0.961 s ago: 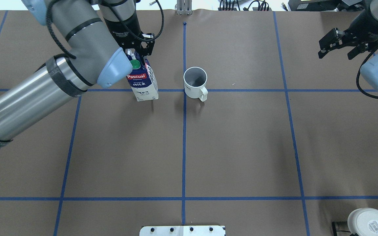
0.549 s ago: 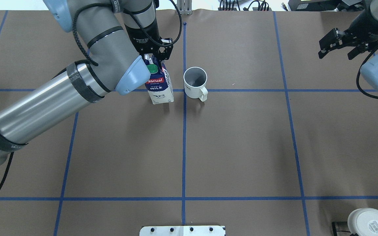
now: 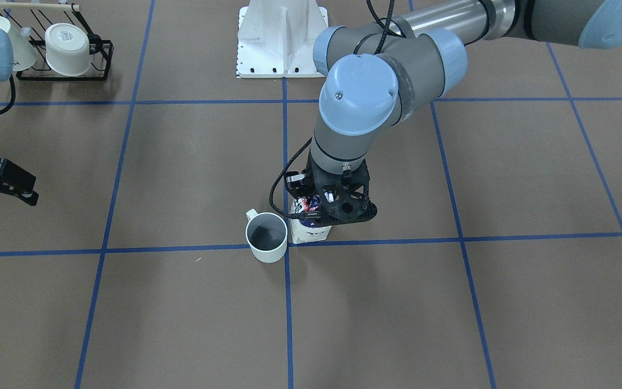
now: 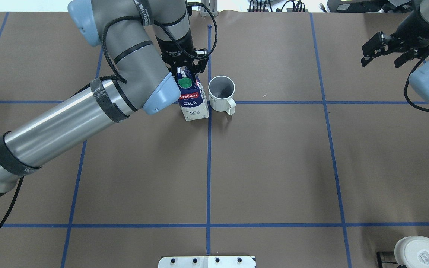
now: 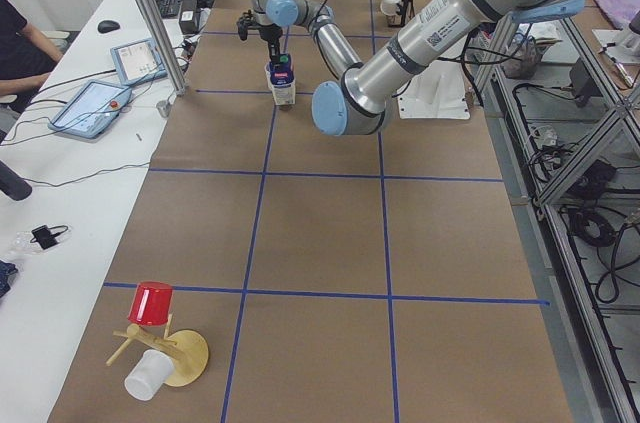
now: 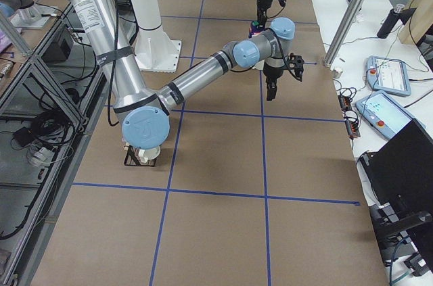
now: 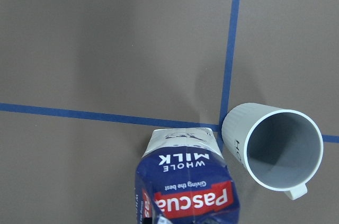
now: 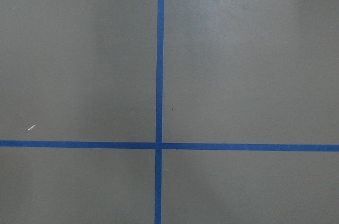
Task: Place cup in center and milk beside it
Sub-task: 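Carry the blue milk carton with the left gripper beside the mug, then open the left gripper to release the carton and lift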
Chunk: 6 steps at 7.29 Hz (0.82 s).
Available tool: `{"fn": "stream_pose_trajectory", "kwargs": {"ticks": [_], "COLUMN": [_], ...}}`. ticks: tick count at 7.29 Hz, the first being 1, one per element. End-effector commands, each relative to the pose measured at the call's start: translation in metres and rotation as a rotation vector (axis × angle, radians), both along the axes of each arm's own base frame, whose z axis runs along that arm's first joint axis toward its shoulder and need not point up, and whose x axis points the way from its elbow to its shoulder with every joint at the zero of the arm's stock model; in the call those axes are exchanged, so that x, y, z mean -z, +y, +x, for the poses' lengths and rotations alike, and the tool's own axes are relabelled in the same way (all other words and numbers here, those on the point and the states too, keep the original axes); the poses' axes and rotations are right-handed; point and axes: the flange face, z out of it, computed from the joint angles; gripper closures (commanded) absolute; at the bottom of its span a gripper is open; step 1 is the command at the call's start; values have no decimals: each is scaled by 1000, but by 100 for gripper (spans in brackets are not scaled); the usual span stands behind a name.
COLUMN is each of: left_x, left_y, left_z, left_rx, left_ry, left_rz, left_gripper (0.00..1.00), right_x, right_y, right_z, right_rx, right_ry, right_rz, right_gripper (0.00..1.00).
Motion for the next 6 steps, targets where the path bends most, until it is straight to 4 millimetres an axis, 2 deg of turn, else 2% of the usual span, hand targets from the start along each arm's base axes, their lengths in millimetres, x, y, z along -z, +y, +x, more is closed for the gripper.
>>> {"fn": "stream_pose_trajectory", "kwargs": {"ticks": [1,2,3,6], "left_x": [-2,-2,-1,13], "left_y": [5,5,7,12], "left_z": [8,8,10,2], "left_rx": [-2,0,15,52], "left_ry": [0,2,3,34], "left_rz": [-9,-7,6,30], "left_gripper": [79,12,2,2], "right_x": [0,0,0,0], "right_y": [0,0,0,0], "right_z": [0,1,0,0], "right_rx": [1,0,1,1], "right_ry": [-1,-2,-2,-2], "right_rz": [-1,-1,-1,-1], "right_gripper": [0,0,0,0]}}
